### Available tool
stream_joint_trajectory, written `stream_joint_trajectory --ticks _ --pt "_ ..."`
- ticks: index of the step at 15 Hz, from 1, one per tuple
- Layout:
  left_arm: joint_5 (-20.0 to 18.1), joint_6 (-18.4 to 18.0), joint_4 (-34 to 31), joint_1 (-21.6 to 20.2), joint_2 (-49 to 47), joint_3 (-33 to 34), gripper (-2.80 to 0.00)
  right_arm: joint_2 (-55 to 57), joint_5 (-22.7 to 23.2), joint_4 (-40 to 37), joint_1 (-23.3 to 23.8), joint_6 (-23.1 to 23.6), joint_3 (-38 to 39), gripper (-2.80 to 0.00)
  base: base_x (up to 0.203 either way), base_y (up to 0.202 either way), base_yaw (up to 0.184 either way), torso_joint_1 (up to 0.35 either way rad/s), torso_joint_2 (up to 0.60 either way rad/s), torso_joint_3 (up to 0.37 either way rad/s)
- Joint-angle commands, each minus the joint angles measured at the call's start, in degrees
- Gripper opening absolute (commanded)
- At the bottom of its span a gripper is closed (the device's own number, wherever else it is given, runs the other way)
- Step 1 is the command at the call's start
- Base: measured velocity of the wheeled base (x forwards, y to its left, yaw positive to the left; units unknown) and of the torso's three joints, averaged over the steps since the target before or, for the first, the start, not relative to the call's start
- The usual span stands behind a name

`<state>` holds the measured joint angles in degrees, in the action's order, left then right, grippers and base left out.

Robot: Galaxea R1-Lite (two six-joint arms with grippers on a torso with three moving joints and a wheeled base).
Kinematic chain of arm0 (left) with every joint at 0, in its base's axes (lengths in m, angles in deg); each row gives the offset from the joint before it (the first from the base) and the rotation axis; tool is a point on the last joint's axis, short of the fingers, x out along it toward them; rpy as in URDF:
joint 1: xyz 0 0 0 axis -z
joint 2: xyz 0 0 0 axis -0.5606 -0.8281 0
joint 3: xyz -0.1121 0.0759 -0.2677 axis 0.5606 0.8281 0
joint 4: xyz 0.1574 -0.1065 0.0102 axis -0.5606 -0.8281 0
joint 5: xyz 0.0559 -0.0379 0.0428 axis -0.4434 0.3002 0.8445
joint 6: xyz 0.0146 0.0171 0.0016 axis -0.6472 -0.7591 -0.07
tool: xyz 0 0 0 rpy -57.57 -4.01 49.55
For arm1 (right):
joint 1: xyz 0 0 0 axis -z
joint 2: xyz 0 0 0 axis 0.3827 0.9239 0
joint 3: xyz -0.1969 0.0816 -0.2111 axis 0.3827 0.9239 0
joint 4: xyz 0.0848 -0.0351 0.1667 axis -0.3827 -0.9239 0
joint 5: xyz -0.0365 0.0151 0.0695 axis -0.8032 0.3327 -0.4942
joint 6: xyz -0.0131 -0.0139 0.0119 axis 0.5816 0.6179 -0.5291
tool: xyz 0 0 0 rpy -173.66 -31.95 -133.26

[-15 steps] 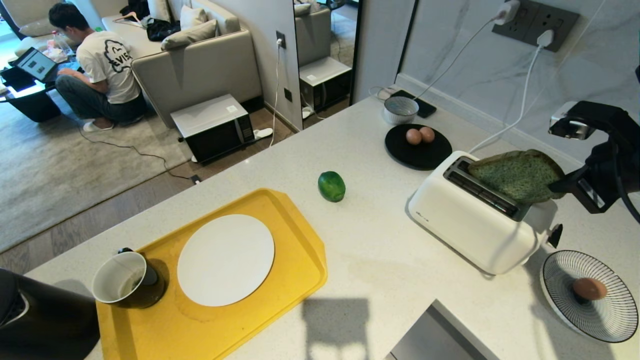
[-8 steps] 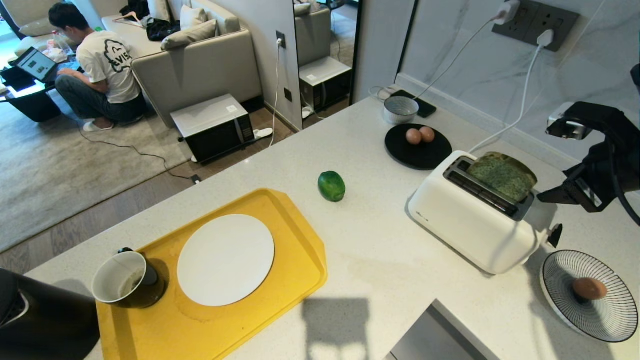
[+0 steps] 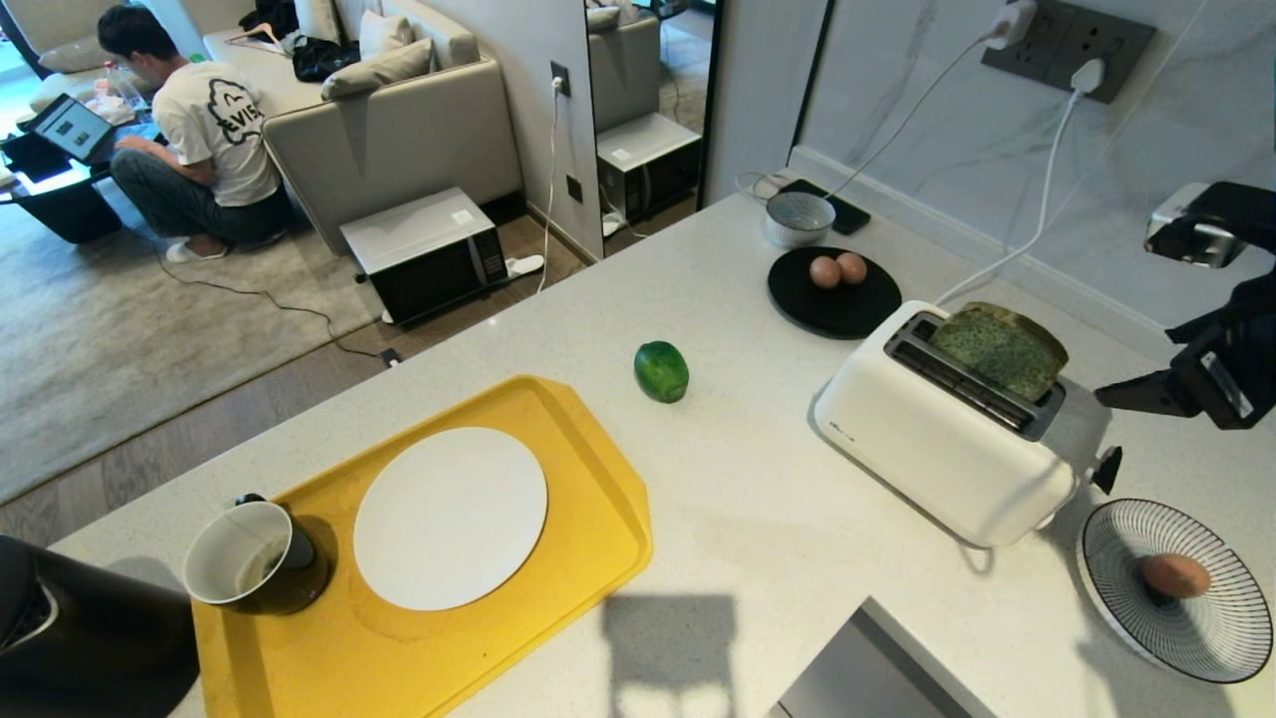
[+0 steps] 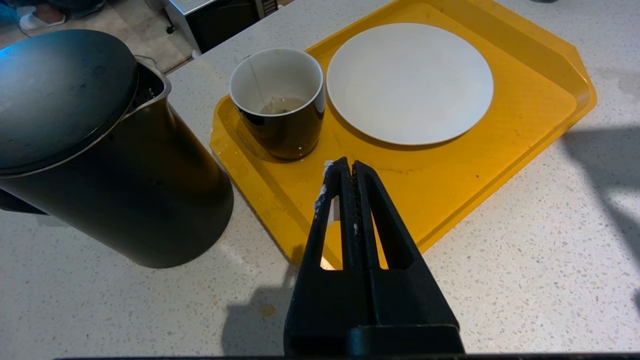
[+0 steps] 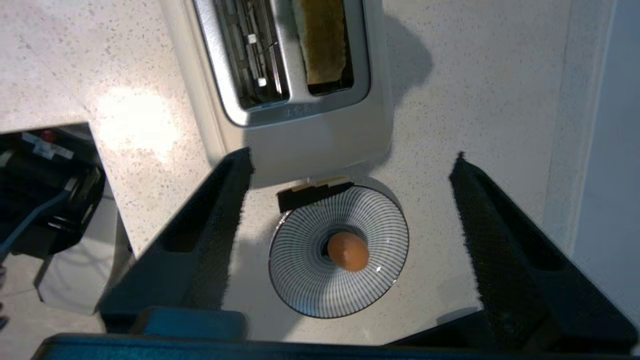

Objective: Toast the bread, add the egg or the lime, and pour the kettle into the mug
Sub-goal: Use a bread toaster

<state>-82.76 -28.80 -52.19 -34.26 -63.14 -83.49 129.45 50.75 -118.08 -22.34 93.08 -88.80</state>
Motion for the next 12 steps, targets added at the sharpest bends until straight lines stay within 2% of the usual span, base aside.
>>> stream_joint_trajectory --ticks 1,3,6,8,10,12 --pt "0.0 0.0 0.0 0.0 0.0 0.0 -2.80 -4.7 0.3 -0.2 0.1 -2.1 2.7 -2.80 0.000 0.000 0.000 0.000 0.00 0.000" --pt "0.0 0.0 0.0 0.0 0.0 0.0 -2.80 -7.6 0.7 -0.2 0.2 -4.4 6.3 -2.80 0.000 0.000 0.000 0.000 0.00 0.000" --pt "0.0 0.0 0.0 0.0 0.0 0.0 -2.80 -11.7 3.8 -0.1 0.9 -6.5 11.9 -2.80 0.000 0.000 0.000 0.000 0.00 0.000" --pt "0.0 0.0 0.0 0.0 0.0 0.0 -2.80 -14.5 4.4 1.7 1.0 -10.1 15.1 -2.80 0.000 0.000 0.000 0.000 0.00 0.000" --pt "0.0 0.0 0.0 0.0 0.0 0.0 -2.80 -17.1 4.2 8.5 1.5 -14.8 20.4 -2.80 0.000 0.000 0.000 0.000 0.00 0.000" --pt "0.0 0.0 0.0 0.0 0.0 0.0 -2.80 -18.6 3.8 16.4 3.3 -16.7 26.2 -2.80 0.000 0.000 0.000 0.000 0.00 0.000"
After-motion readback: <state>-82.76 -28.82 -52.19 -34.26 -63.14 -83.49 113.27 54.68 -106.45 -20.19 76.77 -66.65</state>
